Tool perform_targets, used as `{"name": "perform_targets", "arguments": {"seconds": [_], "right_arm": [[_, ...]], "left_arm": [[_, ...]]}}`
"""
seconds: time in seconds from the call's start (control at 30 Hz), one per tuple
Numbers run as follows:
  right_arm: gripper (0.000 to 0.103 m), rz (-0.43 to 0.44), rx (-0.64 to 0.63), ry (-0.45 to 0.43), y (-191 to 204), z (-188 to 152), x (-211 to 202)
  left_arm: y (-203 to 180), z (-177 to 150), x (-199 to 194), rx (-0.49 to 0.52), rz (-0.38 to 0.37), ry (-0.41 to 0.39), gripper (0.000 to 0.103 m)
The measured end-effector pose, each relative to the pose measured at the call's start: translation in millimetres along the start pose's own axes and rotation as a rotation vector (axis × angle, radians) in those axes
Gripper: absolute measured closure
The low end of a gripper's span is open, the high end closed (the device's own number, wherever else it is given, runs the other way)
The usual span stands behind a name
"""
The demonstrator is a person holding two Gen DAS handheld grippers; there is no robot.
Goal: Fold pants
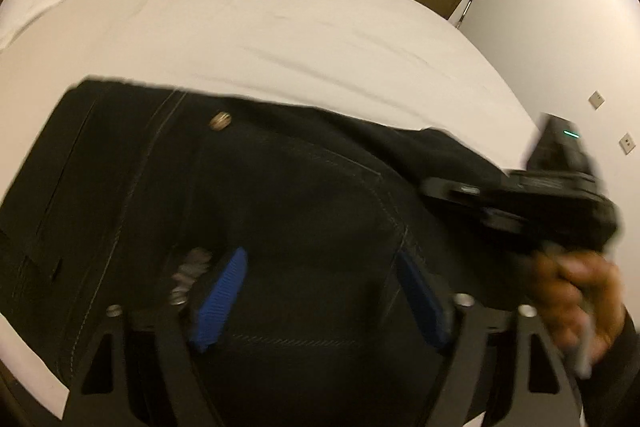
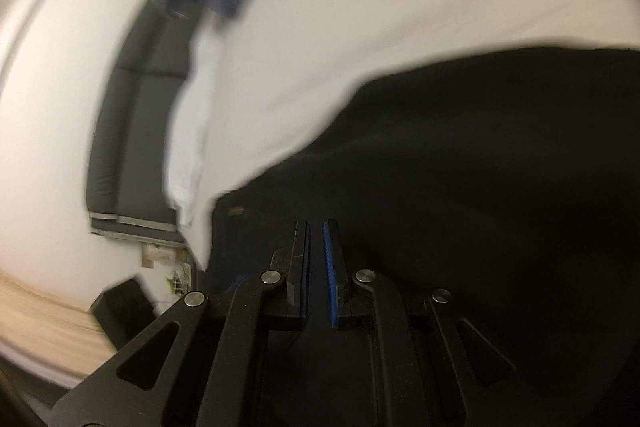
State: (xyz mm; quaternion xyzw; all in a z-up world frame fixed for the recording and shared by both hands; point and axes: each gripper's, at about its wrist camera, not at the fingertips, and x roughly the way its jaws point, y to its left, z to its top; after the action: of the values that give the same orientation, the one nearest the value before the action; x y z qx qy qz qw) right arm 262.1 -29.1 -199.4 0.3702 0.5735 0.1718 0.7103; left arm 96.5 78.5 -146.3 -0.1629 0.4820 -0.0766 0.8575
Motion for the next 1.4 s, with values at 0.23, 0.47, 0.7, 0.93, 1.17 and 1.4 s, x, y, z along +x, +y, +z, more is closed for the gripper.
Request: {"name": "perform_targets", "arguments": {"seconds": [0.23, 0.47, 0.7, 0.93, 1.17, 1.4], "right_arm": [[0.103, -0.057, 0.134, -0.294, -32, 103, 4], [0.096, 0.125, 0.014, -0.178, -1, 20, -45], [0.103, -0.024, 0.153, -0.357, -71, -52, -95], [0.103, -0.21, 0.44, -0.742, -177, -91, -279], [0.096, -0.133, 0.453, -0.865, -144, -143, -310], [0.096, 0.062, 0.283, -0.485, -46, -123, -130]], "left_arm": [[15, -10, -10, 0.013, -0.042, -0.028, 0.033], [-2, -9, -43, 0.07, -0.096, -0.119, 0.018], [4, -28, -15, 0.14, -0.083, -0.023, 0.026], [74, -13, -45, 0.112, 0.034, -0.064, 0.026], [49, -1, -83, 0.071, -0.039, -0.127, 0.024], [-67, -27, -48, 0.135, -0.261, -0.089, 0.011]]}}
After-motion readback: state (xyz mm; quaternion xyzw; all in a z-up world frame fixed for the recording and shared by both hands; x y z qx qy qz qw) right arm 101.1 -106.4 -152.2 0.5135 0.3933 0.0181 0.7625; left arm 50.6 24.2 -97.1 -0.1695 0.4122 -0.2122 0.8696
